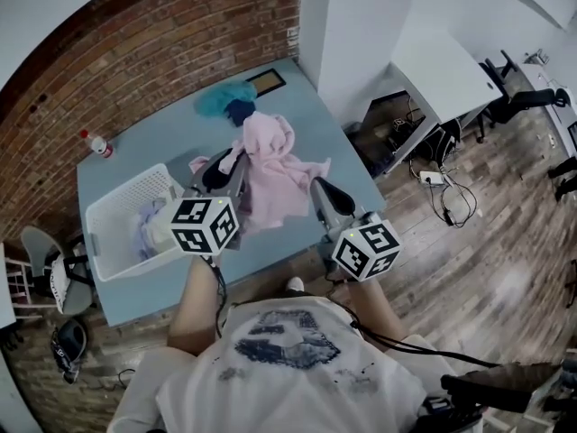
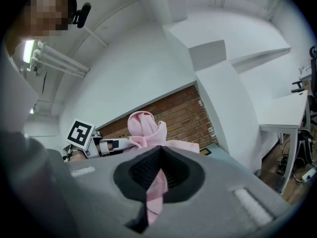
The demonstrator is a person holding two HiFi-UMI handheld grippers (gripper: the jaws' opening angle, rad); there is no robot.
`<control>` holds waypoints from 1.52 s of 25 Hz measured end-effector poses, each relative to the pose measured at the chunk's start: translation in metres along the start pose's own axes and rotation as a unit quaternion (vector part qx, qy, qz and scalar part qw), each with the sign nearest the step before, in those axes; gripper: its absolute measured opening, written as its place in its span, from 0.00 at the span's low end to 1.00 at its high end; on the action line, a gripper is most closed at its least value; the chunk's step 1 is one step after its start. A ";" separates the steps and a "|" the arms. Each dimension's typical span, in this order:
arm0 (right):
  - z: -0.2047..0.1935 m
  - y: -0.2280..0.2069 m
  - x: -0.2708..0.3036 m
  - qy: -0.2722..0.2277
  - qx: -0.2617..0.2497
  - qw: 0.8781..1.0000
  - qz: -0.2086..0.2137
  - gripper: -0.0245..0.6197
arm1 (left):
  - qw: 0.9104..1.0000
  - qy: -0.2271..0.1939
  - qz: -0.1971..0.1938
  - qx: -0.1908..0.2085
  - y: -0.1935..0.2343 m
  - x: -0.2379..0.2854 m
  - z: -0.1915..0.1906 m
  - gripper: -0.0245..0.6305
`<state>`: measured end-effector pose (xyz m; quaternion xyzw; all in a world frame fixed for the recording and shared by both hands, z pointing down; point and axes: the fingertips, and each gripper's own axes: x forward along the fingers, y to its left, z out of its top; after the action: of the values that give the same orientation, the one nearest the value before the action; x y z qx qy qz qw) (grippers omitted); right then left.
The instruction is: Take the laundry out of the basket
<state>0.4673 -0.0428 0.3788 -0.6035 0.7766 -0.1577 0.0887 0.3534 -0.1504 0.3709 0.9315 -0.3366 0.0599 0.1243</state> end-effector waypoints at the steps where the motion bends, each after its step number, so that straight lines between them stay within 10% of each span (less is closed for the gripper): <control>1: -0.001 -0.005 -0.001 0.002 0.002 1.000 -0.003 0.03 | 1.000 0.004 -0.002 -0.002 -0.002 0.005 -0.005 0.16; 38: -0.076 -0.125 0.013 0.090 0.068 0.991 -0.075 0.03 | 0.988 0.152 -0.030 -0.019 -0.020 0.128 -0.216 0.17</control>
<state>0.5529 -0.0722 0.4946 -0.6361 0.7211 -0.2703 0.0470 0.4589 -0.1552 0.5993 0.9188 -0.2867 0.1903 0.1936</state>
